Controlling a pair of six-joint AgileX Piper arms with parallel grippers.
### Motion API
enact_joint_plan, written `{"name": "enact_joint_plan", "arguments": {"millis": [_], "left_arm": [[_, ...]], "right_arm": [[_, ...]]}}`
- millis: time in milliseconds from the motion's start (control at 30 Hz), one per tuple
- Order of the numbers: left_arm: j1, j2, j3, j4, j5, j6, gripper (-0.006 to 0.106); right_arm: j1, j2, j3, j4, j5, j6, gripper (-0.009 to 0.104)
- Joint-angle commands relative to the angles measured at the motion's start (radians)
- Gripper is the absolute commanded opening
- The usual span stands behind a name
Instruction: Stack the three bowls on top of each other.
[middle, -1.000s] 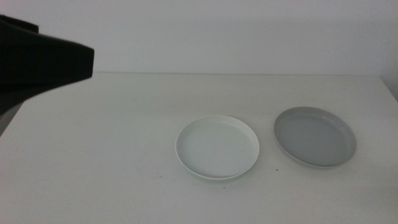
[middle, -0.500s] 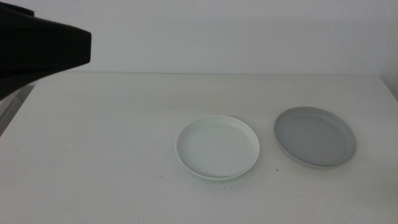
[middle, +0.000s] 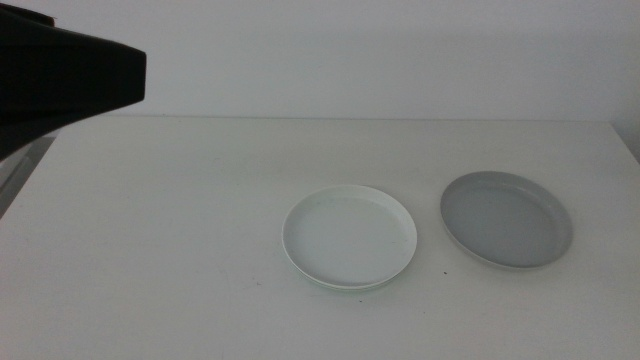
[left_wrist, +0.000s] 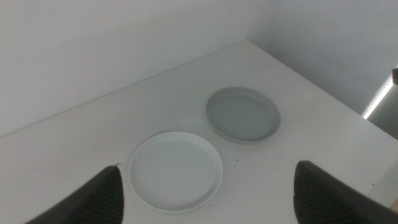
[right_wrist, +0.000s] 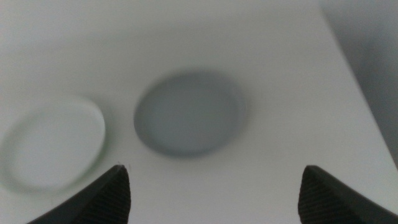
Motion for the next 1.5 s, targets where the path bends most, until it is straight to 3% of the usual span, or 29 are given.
{"name": "enact_joint_plan", "arguments": {"millis": [0, 333, 533, 633, 900, 1133, 1467], "left_arm": [[0.000, -0.004, 0.000, 0.002, -0.012, 0.001, 0.094], [0.000, -0.004, 0.000, 0.002, -0.012, 0.001, 0.094], [0.000, -0.004, 0.000, 0.002, -0.012, 0.001, 0.094], [0.000, -0.004, 0.000, 0.002, -0.012, 0.001, 0.094], [0.000, -0.004, 0.000, 0.004, -0.012, 0.001, 0.094], [0.000, -0.004, 0.000, 0.004, -0.012, 0.001, 0.094], [0.000, -0.004, 0.000, 0.004, -0.014, 0.001, 0.094]], "right_arm": [[-0.007, 0.102, -0.119, -0.009, 0.158, -0.010, 0.093], [-0.007, 0.353, -0.220, 0.088, 0.196, -0.027, 0.093], [-0.007, 0.597, -0.294, 0.086, 0.180, -0.051, 0.093], [-0.011, 0.737, -0.367, 0.055, 0.193, -0.055, 0.093], [-0.093, 1.048, -0.584, 0.049, 0.181, -0.073, 0.093], [-0.151, 1.242, -0.685, 0.168, 0.147, -0.170, 0.092], [-0.160, 1.394, -0.688, 0.200, 0.096, -0.184, 0.088]]}}
